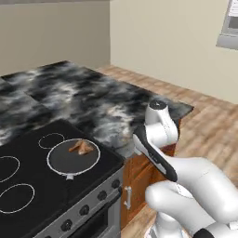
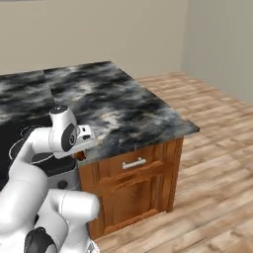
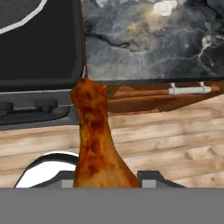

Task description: Take the chicken drumsticks from the pan and place one on each plate on the dining counter.

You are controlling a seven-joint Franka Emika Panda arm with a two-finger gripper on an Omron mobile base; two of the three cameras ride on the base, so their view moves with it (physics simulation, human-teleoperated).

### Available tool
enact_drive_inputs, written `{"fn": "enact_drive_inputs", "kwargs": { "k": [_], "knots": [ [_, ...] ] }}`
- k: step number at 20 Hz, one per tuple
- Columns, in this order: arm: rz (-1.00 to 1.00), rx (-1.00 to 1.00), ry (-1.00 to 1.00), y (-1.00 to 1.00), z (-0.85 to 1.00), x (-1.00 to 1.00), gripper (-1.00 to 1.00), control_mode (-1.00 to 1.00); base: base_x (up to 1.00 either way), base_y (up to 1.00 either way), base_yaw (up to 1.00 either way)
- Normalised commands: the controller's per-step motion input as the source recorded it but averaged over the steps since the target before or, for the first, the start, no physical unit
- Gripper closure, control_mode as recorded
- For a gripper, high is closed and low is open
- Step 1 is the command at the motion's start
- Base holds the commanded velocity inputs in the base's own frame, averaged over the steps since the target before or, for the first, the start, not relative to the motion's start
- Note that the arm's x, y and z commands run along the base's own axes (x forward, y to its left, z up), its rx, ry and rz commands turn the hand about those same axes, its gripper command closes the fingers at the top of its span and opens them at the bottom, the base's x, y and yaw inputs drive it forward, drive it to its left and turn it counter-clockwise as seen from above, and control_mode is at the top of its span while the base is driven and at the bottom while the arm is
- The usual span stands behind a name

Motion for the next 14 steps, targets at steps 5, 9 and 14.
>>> {"fn": "enact_drive_inputs", "kwargs": {
  "k": [5,9,14],
  "knots": [
    [0.00,0.00,0.00,0.00,0.00,0.00,1.00,1.00,0.00,0.09,-1.00],
    [0.00,0.00,0.00,0.00,0.00,0.00,1.00,1.00,0.00,0.10,-1.00],
    [0.00,0.00,0.00,0.00,0.00,0.00,1.00,1.00,0.00,0.10,-1.00]
  ]
}}
